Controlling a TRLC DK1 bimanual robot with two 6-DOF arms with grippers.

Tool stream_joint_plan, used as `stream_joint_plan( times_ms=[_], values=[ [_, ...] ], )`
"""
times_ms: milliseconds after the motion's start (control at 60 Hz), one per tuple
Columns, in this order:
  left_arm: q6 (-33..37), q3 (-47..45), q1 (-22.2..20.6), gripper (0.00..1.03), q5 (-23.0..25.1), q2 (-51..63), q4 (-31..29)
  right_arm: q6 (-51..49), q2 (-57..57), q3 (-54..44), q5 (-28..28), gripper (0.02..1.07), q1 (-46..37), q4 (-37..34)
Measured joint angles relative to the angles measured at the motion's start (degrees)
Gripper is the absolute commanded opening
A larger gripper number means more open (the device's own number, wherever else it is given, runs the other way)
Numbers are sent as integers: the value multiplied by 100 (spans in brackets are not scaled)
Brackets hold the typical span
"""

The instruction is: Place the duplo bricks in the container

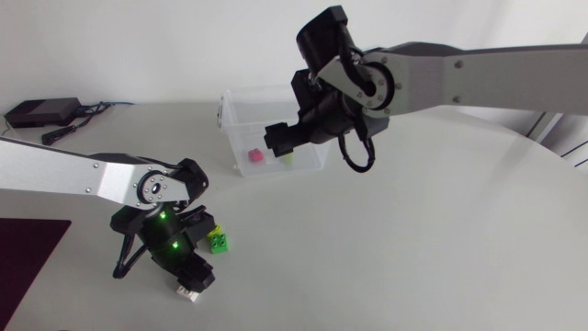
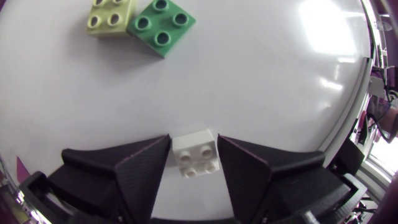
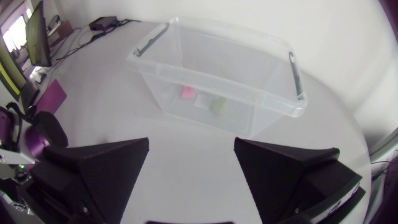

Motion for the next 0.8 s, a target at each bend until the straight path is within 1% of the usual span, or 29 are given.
stream_joint_plan(
  times_ms=[450, 633, 667, 717, 800],
  values=[
    [-74, -245, 9, 51, 2, -284, -31, -131, -42, -391, 4, 101, 247, 120],
    [-101, -271, 9, 40, 2, -284, 11, -192, -42, -505, 15, 101, 378, 144],
    [-98, -273, 9, 37, 2, -284, 17, -269, -42, -518, -31, 101, 428, 136],
    [-98, -273, 11, 32, 2, -284, 20, -420, -42, -522, -323, 101, 520, 52],
    [-33, -273, 68, 32, 20, -291, 15, -754, -42, -527, -721, 101, 656, -76]
  ],
)
